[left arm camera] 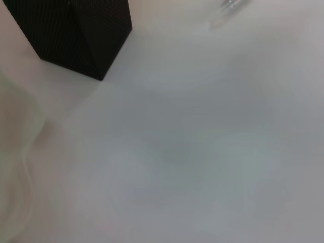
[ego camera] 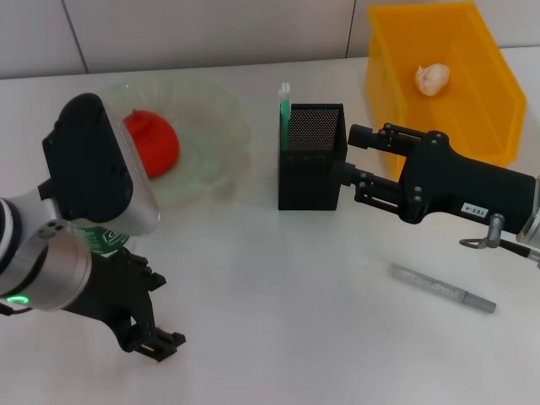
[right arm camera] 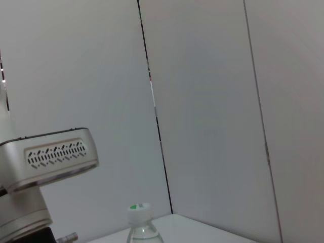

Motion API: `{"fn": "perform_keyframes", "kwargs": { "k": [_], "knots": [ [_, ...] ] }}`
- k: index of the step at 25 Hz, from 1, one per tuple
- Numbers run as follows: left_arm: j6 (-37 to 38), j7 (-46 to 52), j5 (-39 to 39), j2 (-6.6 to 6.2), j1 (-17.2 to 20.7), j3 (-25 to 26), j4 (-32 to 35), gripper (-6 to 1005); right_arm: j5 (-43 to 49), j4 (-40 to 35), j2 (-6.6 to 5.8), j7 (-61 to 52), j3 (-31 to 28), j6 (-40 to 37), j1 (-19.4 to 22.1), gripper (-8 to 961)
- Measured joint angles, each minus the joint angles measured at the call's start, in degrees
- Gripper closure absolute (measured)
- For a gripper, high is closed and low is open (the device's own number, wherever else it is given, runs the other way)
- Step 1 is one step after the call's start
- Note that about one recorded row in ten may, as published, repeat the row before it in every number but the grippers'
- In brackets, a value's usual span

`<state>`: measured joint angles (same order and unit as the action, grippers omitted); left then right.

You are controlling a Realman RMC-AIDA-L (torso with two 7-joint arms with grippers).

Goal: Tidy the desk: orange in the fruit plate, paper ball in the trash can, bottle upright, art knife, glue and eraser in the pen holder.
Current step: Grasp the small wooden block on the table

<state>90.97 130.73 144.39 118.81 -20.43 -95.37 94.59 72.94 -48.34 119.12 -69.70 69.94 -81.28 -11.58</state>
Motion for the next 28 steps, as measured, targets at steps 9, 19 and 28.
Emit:
{"fn": "perform_keyframes", "kwargs": {
  "k": [9,19,28],
  "knots": [
    [0.43,5.42,4.50,0.02,-0.96,-4.82,0.25,255,0.00,0.56,-0.03,0.18,-0.07,-0.02,-0.53,359],
    [1.20,7.30,5.65,0.01,-1.99,-6.43,0.41,256,0.00,2.02,-0.03,0.18,-0.08,0.04,-1.11,354],
    [-0.65,9.65,10.07,0.18,-2.18,-9.79,0.05,257,0.00,3.52,-0.03,0.66,-0.31,0.11,-1.93,347]
  ]
}}
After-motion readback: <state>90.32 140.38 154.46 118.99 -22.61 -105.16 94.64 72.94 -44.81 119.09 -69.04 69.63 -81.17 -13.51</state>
